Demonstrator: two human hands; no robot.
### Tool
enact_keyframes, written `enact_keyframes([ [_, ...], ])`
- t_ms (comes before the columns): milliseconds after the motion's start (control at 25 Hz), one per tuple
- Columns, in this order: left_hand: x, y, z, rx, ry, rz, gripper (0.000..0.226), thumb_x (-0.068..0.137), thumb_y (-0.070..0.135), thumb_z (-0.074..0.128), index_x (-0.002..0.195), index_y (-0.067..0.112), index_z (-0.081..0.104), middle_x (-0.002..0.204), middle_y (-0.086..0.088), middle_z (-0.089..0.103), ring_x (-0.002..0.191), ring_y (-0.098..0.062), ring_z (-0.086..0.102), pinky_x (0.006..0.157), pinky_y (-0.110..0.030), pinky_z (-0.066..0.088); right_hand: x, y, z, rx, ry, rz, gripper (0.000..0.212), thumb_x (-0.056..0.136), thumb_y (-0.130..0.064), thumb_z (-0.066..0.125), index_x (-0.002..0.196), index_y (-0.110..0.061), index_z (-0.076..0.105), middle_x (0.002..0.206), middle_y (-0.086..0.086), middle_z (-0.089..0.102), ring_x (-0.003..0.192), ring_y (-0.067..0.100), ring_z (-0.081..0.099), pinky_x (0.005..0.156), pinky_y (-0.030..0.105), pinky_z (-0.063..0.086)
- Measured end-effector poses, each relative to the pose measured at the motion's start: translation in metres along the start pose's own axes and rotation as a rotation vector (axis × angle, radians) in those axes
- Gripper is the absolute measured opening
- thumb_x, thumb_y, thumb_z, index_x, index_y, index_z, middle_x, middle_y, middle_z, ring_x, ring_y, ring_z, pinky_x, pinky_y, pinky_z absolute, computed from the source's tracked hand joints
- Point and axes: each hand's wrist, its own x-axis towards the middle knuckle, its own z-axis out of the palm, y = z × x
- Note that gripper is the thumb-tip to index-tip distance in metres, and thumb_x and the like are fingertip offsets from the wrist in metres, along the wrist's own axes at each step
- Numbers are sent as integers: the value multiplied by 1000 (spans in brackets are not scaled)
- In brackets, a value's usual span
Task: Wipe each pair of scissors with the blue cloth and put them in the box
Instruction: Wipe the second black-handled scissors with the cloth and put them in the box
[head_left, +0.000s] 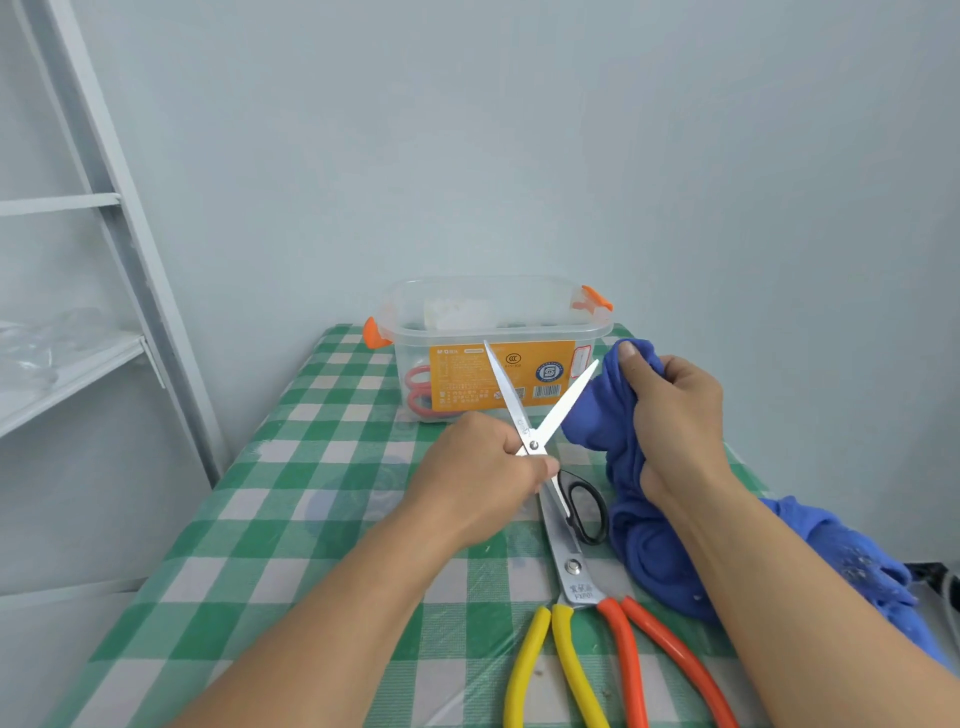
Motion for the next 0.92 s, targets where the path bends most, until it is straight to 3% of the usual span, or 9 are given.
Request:
enact_keyframes([
  [160,2,0,-3,-97,17,-41,39,77,32,73,65,-2,58,43,6,38,43,-19,34,50,-28,30,-11,-1,-3,19,-206,-23,41,87,-22,75,86,13,54,74,12,52,70,21,50,67,38,42],
  [280,2,1,-5,-103,40,-9,45,64,35,61,70,-9,53,55,-6,38,50,-19,32,50,-35,30,-27,-2,5,-265,-422,-85,35,83,-15,79,87,13,59,70,16,57,65,17,52,63,33,42],
  [360,2,0,-6,-80,44,4,46,65,36,62,69,-9,53,53,-4,38,49,-20,33,50,-34,31,-31,1,10,-319,-449,-78,40,79,-18,83,87,14,60,70,22,57,63,17,53,62,33,44],
  [480,-1,1,-8,-28,35,16,44,79,30,71,54,4,45,45,5,32,48,-21,30,52,-32,28,-28,-3,9,-294,-324,-76,39,79,-21,84,76,7,58,63,15,54,57,16,50,57,30,43],
  [600,-4,6,-3,67,-4,14,49,84,32,74,51,14,44,39,6,32,45,-18,30,52,-31,26,-13,-8,1,-189,-71,-129,30,82,-22,81,73,-6,56,65,7,51,58,15,48,57,30,42],
  [800,-1,1,1,-68,-6,-42,38,87,32,73,72,-2,63,40,9,34,40,-17,33,50,-29,30,-4,-7,-5,-133,38,-100,29,91,-26,73,75,-13,53,65,-4,49,54,6,44,57,24,40],
  [920,2,-6,-7,-204,25,-75,39,88,28,73,75,-7,61,50,-1,37,43,-20,32,50,-30,29,-4,-9,-8,-82,19,-82,28,92,-25,71,74,-12,55,63,-5,50,57,9,46,62,29,40],
])
